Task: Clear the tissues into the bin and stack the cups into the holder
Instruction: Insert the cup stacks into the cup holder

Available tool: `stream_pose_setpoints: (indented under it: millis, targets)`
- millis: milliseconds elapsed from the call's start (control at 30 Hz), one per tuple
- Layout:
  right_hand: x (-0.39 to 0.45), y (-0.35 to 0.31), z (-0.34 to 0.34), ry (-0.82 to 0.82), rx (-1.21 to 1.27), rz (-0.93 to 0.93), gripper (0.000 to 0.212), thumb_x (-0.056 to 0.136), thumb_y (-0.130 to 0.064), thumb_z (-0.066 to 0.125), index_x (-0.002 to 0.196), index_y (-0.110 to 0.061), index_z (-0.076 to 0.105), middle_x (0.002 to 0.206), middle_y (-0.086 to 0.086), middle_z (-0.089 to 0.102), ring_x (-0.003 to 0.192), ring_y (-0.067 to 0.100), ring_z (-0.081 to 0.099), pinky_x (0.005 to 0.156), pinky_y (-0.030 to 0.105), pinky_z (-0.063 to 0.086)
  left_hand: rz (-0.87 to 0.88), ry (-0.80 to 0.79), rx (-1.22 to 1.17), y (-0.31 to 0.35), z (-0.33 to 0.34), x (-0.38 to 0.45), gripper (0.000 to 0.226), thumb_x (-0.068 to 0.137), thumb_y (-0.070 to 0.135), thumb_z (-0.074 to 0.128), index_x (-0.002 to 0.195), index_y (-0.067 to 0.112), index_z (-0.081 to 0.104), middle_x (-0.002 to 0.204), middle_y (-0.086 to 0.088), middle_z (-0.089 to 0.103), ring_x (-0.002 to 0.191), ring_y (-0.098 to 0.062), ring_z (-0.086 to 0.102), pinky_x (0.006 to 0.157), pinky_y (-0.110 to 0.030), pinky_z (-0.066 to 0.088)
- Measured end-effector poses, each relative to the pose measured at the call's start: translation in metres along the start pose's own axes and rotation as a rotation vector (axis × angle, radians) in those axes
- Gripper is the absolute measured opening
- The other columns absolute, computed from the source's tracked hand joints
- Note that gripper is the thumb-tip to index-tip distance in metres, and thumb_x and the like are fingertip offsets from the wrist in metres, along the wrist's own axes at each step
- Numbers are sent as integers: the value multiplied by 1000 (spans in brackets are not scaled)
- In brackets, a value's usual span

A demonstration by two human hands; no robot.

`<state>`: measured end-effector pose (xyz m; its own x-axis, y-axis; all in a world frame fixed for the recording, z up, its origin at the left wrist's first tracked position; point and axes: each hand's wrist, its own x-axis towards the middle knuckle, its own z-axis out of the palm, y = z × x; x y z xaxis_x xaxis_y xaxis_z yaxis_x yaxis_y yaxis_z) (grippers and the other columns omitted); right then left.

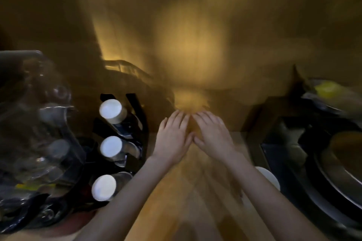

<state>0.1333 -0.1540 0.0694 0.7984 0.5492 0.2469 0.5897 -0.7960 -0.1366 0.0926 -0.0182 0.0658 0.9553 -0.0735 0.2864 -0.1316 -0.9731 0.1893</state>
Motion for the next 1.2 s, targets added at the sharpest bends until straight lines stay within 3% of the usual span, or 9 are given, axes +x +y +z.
stream_pose_setpoints:
  millis: [267,433,567,733,833,967,1067,1133,1200]
  targets:
    - [-123,78,20,-67,21,493,57,87,-36,52,136,-14,33,141,8,43,132,24,33,109,37,28,78,-326,-190,93,80,-17,55,93,43,32,140,14,25,148,-9,33,137,-23,27,110,-38,26]
    - [-170,106,31,-131,80,739,47,88,-32,49,129,-11,38,132,11,46,121,27,39,96,38,38,-16,-523,-297,133,114,-23,44,92,41,37,120,10,50,124,-17,56,119,-32,46,96,-40,40]
    - [-179,120,38,-192,283,931,43,91,-27,48,127,-4,38,127,20,47,114,37,49,90,43,45,-120,-609,-330,148,129,-26,43,91,41,39,100,4,59,110,-22,64,105,-36,56,80,-38,45]
    - [-179,126,45,-182,581,1071,32,89,-16,44,114,3,52,120,28,58,109,41,54,94,48,46,-219,-628,-454,143,134,-27,40,90,39,44,87,2,61,99,-22,67,95,-36,60,70,-34,42]
    - [-172,123,43,-112,670,1070,30,88,-15,46,109,2,57,116,28,61,106,41,55,89,41,46,-377,-604,-677,132,126,-25,45,89,42,45,81,2,64,84,-19,71,82,-31,64,73,-35,46]
    - [-157,106,34,5,807,965,24,85,-13,50,106,-6,58,99,16,64,99,36,58,82,40,47,-856,-686,-1118,105,105,-36,59,84,60,37,81,7,65,67,-9,71,63,-22,67,60,-26,48]
    - [-148,79,25,135,979,809,29,84,-11,55,110,-24,52,98,6,62,96,26,59,85,45,51,-1016,-873,-1468,82,88,-47,86,72,77,33,103,1,61,83,-16,75,74,-29,72,56,-29,55]
    - [-146,60,22,199,1010,642,32,84,-17,58,103,-40,48,92,-6,62,88,9,59,79,29,50,-1020,-982,-1700,69,73,-52,100,65,83,33,115,0,57,101,-21,70,85,-33,70,58,-33,58]
    - [-145,39,21,167,1015,511,30,84,-27,54,106,-46,46,91,-16,61,81,-3,57,71,19,48,-968,-944,-1842,58,55,-58,95,62,81,41,119,7,58,110,-20,67,92,-36,68,62,-37,59]
